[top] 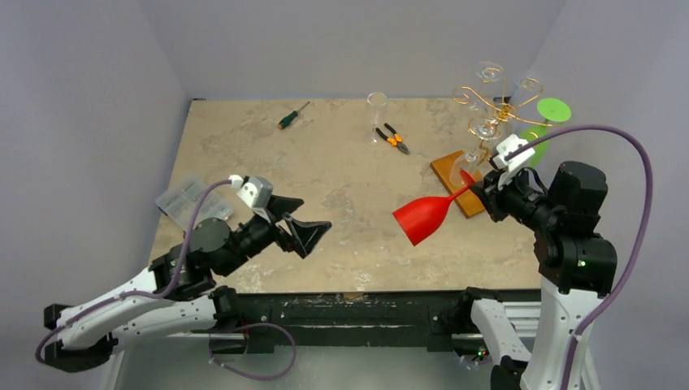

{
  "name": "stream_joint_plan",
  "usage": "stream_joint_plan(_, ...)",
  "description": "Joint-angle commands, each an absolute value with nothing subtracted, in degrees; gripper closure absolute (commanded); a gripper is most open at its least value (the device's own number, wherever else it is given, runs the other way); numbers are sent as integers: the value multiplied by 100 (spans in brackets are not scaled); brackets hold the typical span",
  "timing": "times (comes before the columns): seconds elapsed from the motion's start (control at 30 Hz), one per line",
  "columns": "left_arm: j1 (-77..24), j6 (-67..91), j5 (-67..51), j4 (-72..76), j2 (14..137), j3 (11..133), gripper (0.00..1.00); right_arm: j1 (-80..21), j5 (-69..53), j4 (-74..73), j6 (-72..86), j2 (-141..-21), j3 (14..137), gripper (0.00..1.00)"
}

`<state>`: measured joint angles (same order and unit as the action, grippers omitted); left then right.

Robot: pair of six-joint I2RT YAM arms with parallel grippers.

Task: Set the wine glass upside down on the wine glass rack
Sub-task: Turn the wine glass upside down at the wine rack.

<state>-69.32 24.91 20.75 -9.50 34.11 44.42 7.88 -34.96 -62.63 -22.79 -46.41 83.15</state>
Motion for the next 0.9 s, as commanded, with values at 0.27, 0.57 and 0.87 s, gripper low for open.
stream_joint_plan(0.27,-3837,862,247,-4092,4021,6031,0,787,-1279,-6892,-5866,-4233,9108,100)
stream_joint_plan(0.57,-3832,518,1072,-3698,3451,5259,0,789,-88,-6896,-6639,-4330,8975,100)
stream_joint_plan(0.87,-3832,503,931,-3698,3508,5230,0,785,418,-6597,-6652,-4479,8760,100)
